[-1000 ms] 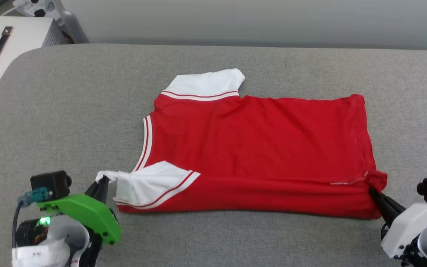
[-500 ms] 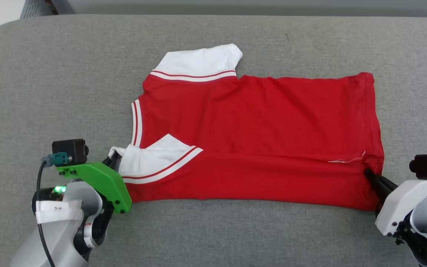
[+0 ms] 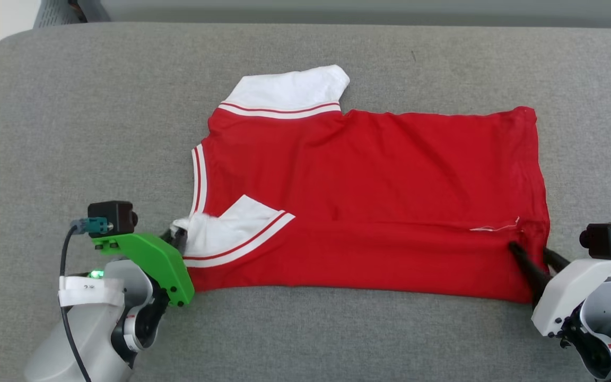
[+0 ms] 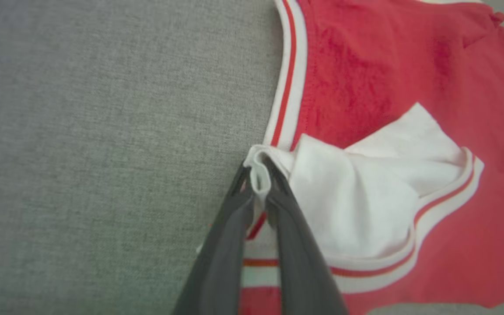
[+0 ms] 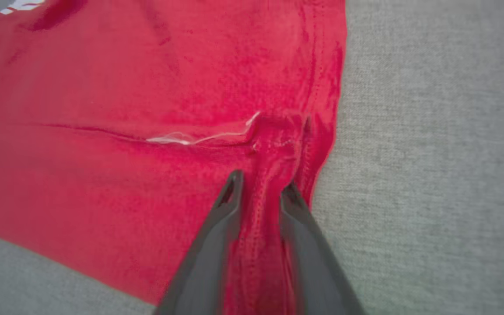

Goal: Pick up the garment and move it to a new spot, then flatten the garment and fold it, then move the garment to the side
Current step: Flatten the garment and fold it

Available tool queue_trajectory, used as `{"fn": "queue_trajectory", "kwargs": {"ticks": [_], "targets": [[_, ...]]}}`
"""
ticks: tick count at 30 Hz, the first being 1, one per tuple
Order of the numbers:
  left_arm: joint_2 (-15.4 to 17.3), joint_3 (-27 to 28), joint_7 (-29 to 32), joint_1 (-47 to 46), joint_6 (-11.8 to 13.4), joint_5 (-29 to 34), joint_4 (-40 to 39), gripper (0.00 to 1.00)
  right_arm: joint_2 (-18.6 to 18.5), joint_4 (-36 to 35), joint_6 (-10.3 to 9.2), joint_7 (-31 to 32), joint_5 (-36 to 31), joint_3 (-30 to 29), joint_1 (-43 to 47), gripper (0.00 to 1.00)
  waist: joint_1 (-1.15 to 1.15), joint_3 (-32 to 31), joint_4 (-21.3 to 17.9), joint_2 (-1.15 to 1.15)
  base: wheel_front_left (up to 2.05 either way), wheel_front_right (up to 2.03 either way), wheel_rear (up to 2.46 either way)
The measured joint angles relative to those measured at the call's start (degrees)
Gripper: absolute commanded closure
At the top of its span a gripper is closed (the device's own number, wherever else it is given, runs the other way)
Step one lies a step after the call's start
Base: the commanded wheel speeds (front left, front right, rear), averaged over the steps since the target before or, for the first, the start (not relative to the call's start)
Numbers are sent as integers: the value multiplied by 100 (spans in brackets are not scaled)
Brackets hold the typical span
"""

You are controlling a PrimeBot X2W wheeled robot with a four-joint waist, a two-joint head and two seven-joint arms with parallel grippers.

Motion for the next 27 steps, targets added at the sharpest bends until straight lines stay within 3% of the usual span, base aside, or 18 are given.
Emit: {"fn": "queue_trajectory", "kwargs": {"ticks": [7, 16, 19, 27], "targets": [[80, 186, -211, 35, 240, 0, -172, 0, 231, -136, -3, -745, -183, -244, 12, 0, 0, -263, -3, 0, 0, 0, 0], [536, 399, -37, 298, 509, -63, -748, 0, 626, -582, -3, -1144, -810, -536, 273, 0, 0, -607, -61, 0, 0, 0, 0], [723, 407, 460, 422, 378, -410, -1154, 0, 756, -769, -3, -1068, -945, -648, 468, 0, 0, -703, -83, 0, 0, 0, 0], [1448, 40, 1967, 597, 386, -672, -1972, 0, 1040, -1202, -3, -869, -1129, -855, 776, 0, 0, -756, -194, 0, 0, 0, 0]]}}
